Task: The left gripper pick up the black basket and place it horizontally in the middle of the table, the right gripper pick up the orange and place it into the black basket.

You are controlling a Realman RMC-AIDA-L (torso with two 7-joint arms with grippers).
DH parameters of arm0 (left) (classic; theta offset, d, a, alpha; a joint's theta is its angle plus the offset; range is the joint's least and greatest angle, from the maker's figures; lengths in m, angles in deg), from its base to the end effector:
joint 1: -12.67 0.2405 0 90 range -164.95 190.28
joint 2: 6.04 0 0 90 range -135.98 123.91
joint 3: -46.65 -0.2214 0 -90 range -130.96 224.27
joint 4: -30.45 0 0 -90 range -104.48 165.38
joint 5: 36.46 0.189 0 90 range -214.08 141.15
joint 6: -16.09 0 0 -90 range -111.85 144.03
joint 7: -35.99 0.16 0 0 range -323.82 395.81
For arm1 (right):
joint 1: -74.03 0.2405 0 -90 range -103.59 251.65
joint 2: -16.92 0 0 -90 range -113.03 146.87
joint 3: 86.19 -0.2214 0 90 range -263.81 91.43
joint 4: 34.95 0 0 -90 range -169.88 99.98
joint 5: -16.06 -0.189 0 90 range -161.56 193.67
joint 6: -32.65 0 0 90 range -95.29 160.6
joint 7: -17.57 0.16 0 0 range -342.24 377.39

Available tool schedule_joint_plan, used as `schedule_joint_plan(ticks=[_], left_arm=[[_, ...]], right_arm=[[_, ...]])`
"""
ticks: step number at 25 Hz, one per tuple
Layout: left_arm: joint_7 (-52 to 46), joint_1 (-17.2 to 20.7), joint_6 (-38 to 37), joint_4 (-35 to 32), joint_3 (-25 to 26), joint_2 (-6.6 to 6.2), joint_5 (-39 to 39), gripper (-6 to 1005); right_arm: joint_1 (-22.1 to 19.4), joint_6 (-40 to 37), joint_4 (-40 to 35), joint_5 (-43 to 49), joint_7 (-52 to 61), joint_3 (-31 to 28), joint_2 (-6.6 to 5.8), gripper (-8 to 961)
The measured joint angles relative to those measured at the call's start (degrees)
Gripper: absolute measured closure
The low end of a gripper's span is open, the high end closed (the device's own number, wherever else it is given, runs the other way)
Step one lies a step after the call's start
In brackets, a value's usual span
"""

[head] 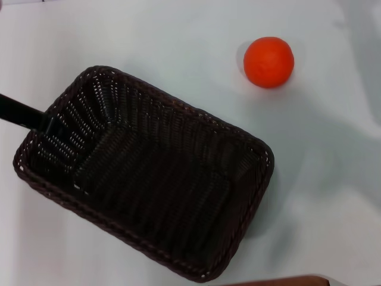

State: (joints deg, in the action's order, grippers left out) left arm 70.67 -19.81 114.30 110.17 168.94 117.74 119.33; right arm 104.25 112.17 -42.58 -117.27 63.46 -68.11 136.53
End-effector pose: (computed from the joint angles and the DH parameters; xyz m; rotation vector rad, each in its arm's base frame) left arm -0.2033 0.3085 0.0374 -2.4154 -1.3026 0.3559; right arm 0.2820 0.3390 0.1129 -0.7036 -1.1639 -1.4056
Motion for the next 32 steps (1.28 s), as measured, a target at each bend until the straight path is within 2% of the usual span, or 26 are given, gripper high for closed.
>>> schedule_joint_plan(ticks=[5,10,15,25,32], left_arm=[[-7.7,1.4,-1.1,3.2,0.0,0.33,-1.6,853],[-16.0,3.6,-4.9,4.8,0.7,0.22,-2.8,832],[-21.4,4.2,-4.9,4.5,3.2,0.07,-3.0,810],[-23.2,7.4,-2.1,6.9,2.3,0.31,-5.9,768],[-23.6,9.4,-2.7,7.4,1.5,0.42,-7.7,738]], right_arm=[[0.3,-0.2,-2.3,-0.1,0.4,-1.4,-0.02,17],[1.3,-1.6,-4.1,0.0,0.5,-1.7,-0.24,17],[2.3,-4.3,-5.6,0.2,0.4,-1.3,-0.26,17],[3.6,-7.2,-5.6,0.4,0.2,-0.6,-0.25,18],[3.8,-7.5,-5.5,0.4,0.5,0.2,-0.12,19]])
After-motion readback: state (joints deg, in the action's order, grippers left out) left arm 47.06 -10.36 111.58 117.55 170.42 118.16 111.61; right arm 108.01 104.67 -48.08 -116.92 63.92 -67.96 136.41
